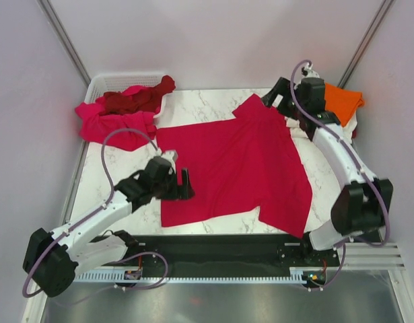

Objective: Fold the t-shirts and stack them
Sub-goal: Fold the tshirt

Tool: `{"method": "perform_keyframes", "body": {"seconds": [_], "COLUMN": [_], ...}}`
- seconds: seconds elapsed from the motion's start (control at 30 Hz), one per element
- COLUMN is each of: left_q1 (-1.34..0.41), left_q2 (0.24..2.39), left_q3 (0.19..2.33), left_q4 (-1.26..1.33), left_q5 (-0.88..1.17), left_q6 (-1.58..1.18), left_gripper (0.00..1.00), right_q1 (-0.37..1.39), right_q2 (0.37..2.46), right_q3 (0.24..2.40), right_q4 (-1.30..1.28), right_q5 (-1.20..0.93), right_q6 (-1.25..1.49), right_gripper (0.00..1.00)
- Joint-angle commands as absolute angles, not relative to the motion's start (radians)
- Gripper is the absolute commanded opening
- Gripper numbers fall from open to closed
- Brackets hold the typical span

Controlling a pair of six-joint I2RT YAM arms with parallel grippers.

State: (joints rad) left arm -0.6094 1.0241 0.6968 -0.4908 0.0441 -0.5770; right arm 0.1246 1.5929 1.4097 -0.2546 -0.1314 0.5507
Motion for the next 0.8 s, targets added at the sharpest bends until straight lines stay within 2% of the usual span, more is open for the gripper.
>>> {"method": "perform_keyframes", "body": {"seconds": [0.0,0.1,0.23,0.4,0.67,0.7,0.73,0.77], "left_q1": [-0.695,-0.790,-0.795,-0.811,-0.787,-0.773,-0.756,-0.753], "left_q2": [1.012,1.016,0.947,0.926,1.094,1.094,1.095,1.097], "left_q3": [0.579,0.560,0.561,0.560,0.583,0.577,0.572,0.569], "left_q4": [-0.529,-0.529,-0.529,-0.529,-0.529,-0.561,-0.851,-0.844], "left_q5": [0.051,0.051,0.051,0.051,0.051,0.007,-0.355,-0.354], "left_q6": [-0.727,-0.727,-0.727,-0.727,-0.727,-0.814,-1.064,-1.055], "left_gripper": [0.90,0.90,0.90,0.90,0.90,0.93,0.98,0.97], "right_q1": [0.135,0.147,0.166,0.181,0.190,0.190,0.189,0.189], "right_q2": [1.464,1.328,1.212,1.132,1.115,1.120,1.123,1.129], "right_q3": [1.214,1.045,0.905,0.844,0.765,0.764,0.759,0.759], "right_q4": [-0.255,-0.256,-0.287,-0.345,-0.341,-0.339,-0.337,-0.336], "right_q5": [-0.150,-0.146,-0.170,-0.175,-0.196,-0.199,-0.204,-0.206], "right_q6": [0.589,0.581,0.539,0.496,0.476,0.474,0.468,0.466], "right_gripper": [0.98,0.98,0.98,0.98,0.98,0.98,0.98,0.98]}}
